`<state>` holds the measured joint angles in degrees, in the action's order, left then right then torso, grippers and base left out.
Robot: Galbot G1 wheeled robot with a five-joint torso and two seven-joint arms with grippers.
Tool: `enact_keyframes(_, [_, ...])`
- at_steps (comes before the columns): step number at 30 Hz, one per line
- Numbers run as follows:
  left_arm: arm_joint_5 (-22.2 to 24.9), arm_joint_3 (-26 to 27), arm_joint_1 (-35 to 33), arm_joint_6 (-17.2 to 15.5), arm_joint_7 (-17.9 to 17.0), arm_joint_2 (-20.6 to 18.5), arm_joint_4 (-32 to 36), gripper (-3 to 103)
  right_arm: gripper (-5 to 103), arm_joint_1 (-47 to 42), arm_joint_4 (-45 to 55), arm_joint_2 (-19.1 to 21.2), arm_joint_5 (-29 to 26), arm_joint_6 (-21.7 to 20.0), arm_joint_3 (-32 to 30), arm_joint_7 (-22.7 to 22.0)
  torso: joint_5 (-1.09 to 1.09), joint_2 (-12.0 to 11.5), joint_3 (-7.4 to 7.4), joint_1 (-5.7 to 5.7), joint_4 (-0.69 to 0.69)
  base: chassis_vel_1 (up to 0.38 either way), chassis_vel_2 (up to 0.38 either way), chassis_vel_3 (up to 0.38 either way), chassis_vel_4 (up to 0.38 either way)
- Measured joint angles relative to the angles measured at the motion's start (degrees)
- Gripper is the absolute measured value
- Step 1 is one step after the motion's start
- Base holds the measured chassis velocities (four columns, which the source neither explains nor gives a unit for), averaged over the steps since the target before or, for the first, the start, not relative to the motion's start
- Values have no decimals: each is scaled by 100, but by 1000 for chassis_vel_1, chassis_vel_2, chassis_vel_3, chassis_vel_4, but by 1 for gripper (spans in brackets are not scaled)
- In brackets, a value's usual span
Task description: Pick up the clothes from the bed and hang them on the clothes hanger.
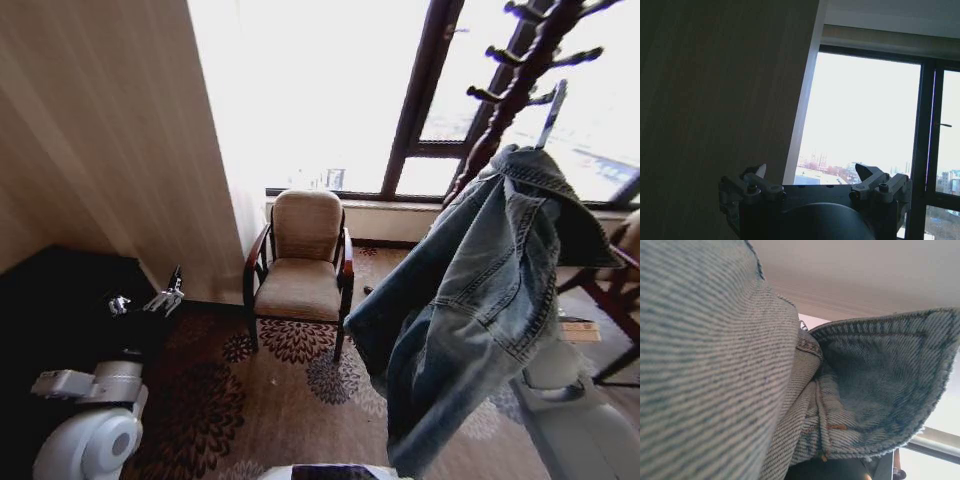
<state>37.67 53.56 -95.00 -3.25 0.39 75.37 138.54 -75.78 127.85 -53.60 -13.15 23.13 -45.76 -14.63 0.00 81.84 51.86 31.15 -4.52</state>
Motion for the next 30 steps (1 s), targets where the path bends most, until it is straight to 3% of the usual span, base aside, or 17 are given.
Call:
enact_keyframes(13, [5,-3,-28,24,13,11,33,100,17,-121,67,-24,7,50,-116,0,0,0,0,0,0,-122,-127,-121,-125])
enact_keyframes(30, [48,-21,-10,460,83,-18,-72,100,17,-176,107,-83,47,143,-108,-14,-1,0,0,0,1,-53,-48,-55,-52])
